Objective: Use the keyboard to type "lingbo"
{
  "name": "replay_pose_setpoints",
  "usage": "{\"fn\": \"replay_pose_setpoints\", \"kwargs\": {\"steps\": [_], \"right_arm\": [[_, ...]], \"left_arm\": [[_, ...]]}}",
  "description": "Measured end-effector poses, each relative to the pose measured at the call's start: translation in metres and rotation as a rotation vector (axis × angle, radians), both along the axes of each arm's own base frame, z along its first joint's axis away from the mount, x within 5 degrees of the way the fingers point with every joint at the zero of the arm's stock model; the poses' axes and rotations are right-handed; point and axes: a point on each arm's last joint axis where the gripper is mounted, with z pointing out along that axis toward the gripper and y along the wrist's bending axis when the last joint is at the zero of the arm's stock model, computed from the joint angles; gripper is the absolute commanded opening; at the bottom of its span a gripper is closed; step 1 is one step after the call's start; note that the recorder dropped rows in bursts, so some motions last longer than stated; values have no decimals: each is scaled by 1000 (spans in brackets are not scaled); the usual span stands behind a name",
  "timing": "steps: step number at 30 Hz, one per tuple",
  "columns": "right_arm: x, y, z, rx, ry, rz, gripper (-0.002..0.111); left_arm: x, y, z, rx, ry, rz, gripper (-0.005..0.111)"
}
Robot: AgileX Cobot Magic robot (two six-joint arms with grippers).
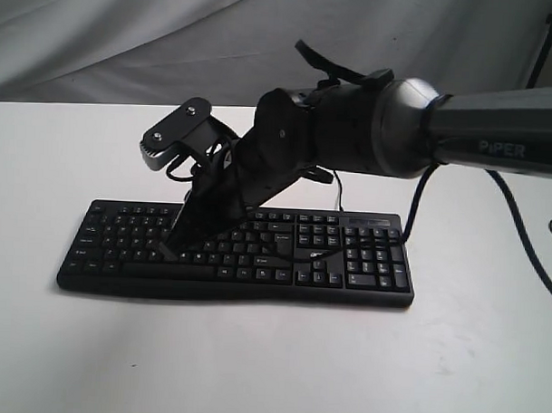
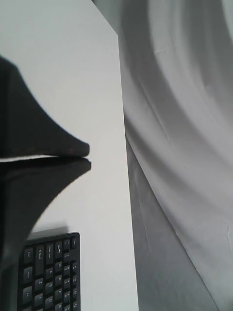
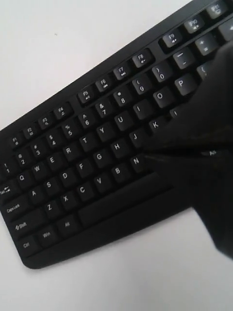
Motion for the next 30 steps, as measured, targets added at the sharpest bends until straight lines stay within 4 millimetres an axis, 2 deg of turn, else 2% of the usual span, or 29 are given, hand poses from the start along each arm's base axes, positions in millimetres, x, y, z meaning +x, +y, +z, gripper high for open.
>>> {"fn": "replay_pose_setpoints", "kwargs": {"steps": [6, 16, 30], "right_arm": [[11, -14, -8, 6, 0, -48, 0], [17, -13, -36, -10, 16, -57, 0], [22, -23, -38, -13, 23, -65, 0]], "left_arm": [[0, 0, 0, 0, 0, 0, 1], [0, 0, 0, 0, 0, 0, 1], [0, 0, 0, 0, 0, 0, 1]]}}
